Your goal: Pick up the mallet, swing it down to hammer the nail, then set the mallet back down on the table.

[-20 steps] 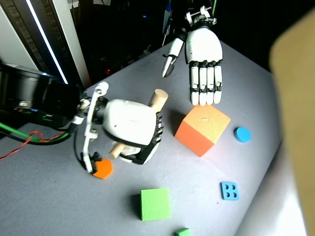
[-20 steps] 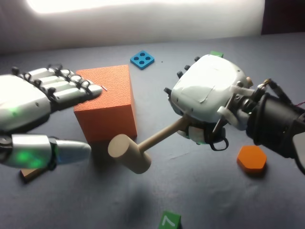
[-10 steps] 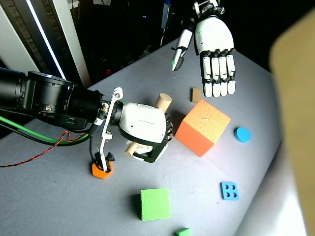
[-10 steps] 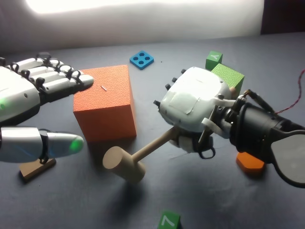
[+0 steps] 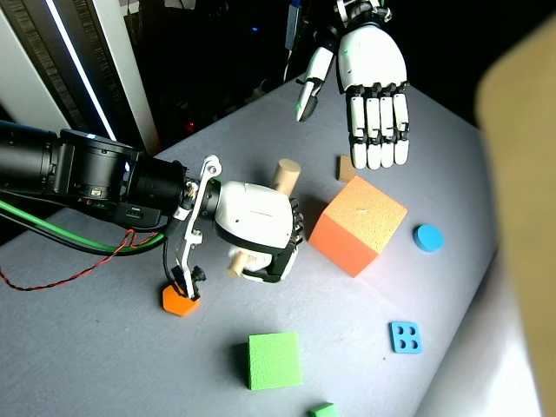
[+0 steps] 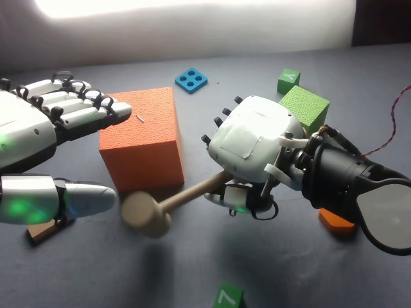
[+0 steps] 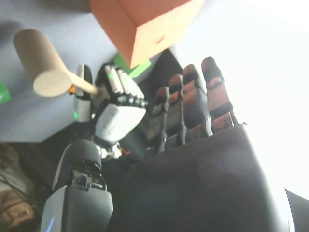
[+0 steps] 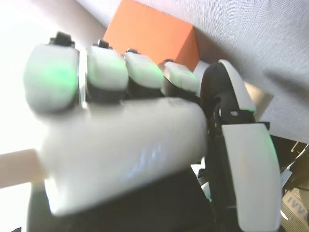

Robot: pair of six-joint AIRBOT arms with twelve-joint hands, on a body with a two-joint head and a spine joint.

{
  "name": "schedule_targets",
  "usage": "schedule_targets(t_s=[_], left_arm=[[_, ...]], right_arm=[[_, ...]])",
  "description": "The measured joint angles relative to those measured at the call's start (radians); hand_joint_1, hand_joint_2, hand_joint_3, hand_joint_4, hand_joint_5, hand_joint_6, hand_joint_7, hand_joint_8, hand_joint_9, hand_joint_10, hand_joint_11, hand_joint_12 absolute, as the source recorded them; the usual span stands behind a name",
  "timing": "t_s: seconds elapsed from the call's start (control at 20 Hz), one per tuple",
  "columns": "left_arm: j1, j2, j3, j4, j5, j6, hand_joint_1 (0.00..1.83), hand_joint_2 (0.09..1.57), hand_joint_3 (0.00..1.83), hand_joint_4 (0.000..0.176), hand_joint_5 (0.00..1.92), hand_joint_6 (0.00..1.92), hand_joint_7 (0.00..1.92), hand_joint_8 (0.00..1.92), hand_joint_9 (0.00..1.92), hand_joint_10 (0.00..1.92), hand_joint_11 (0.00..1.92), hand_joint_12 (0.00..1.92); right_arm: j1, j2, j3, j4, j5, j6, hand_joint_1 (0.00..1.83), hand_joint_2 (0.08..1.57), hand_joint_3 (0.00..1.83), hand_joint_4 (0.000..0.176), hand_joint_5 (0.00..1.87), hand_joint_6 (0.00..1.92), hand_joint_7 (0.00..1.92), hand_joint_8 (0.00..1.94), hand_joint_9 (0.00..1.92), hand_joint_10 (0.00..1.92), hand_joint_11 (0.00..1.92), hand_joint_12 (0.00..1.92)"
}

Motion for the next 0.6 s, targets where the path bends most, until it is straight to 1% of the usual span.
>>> schedule_targets(t_s=[0.05,0.1,0.15,0.25,0.3,0.35,0.4,0.5,0.6], left_arm=[[0.0,0.002,-0.005,-0.002,0.0,0.0,0.0,1.21,0.0,0.0,0.04,0.0,0.11,0.0,0.11,0.0,0.0,0.25],[0.0,0.003,-0.008,-0.002,0.0,0.001,0.0,1.21,0.0,0.0,0.06,0.01,0.12,0.01,0.13,0.01,0.0,0.28],[0.0,0.003,-0.008,-0.002,0.0,0.003,0.0,1.21,0.0,0.0,0.06,0.0,0.12,0.01,0.13,0.01,0.0,0.29],[0.0,0.007,-0.018,-0.003,0.0,0.008,0.0,1.21,0.0,0.0,0.05,0.0,0.11,0.0,0.12,0.0,0.0,0.27],[0.0,0.007,-0.018,-0.002,0.0,0.008,0.0,1.21,0.0,0.0,0.06,0.0,0.12,0.0,0.13,0.0,0.0,0.3],[0.0,0.007,-0.02,-0.001,0.0,0.008,0.0,1.2,0.0,0.0,0.06,0.0,0.11,0.0,0.12,0.0,0.0,0.26],[0.0,0.007,-0.02,-0.002,0.0,0.008,0.0,1.2,0.0,0.0,0.07,0.0,0.12,0.0,0.12,0.0,0.0,0.27],[-0.002,0.007,-0.02,-0.003,0.0,0.008,0.0,1.2,0.0,0.0,0.06,0.0,0.12,0.0,0.12,0.0,0.0,0.26],[-0.001,0.008,-0.031,-0.007,0.0,0.008,0.0,1.2,0.0,0.0,0.07,0.0,0.13,0.0,0.13,0.0,0.0,0.28]], right_arm=[[0.0,0.0,0.0,0.0,0.0,0.0,0.3,1.27,0.0,0.0,0.92,0.95,1.12,0.93,1.15,0.92,0.99,0.99],[0.0,0.001,0.0,-0.003,0.001,0.0,0.29,1.27,0.0,0.0,0.93,0.84,1.13,0.85,1.15,0.84,0.97,0.97],[0.0,0.001,0.0,-0.003,0.001,0.0,0.3,1.26,0.0,0.0,0.91,0.81,1.13,0.81,1.15,0.79,0.95,0.95],[0.0,0.005,0.0,-0.003,0.001,0.0,0.27,1.26,0.0,0.0,0.98,0.6,1.16,0.61,1.14,0.62,0.89,0.94],[0.0,0.007,0.0,-0.004,0.0,0.0,0.28,1.25,0.0,0.0,1.01,0.52,1.17,0.53,1.14,0.55,0.87,0.95],[0.0,0.009,0.0,-0.004,0.0,0.001,0.28,1.24,0.0,0.0,1.02,0.42,1.16,0.45,1.13,0.48,0.84,0.96],[0.0,0.011,0.0,-0.004,0.0,0.001,0.25,1.24,0.0,0.0,1.01,0.33,1.15,0.33,1.11,0.39,0.78,0.99],[-0.003,0.016,0.0,-0.004,0.0,0.001,0.27,1.22,0.0,0.0,1.01,0.2,1.17,0.15,1.13,0.25,0.75,1.02],[-0.01,0.023,0.0,-0.007,0.0,0.002,0.27,1.2,0.0,0.0,0.98,0.09,1.13,0.05,1.08,0.16,0.67,1.06]])
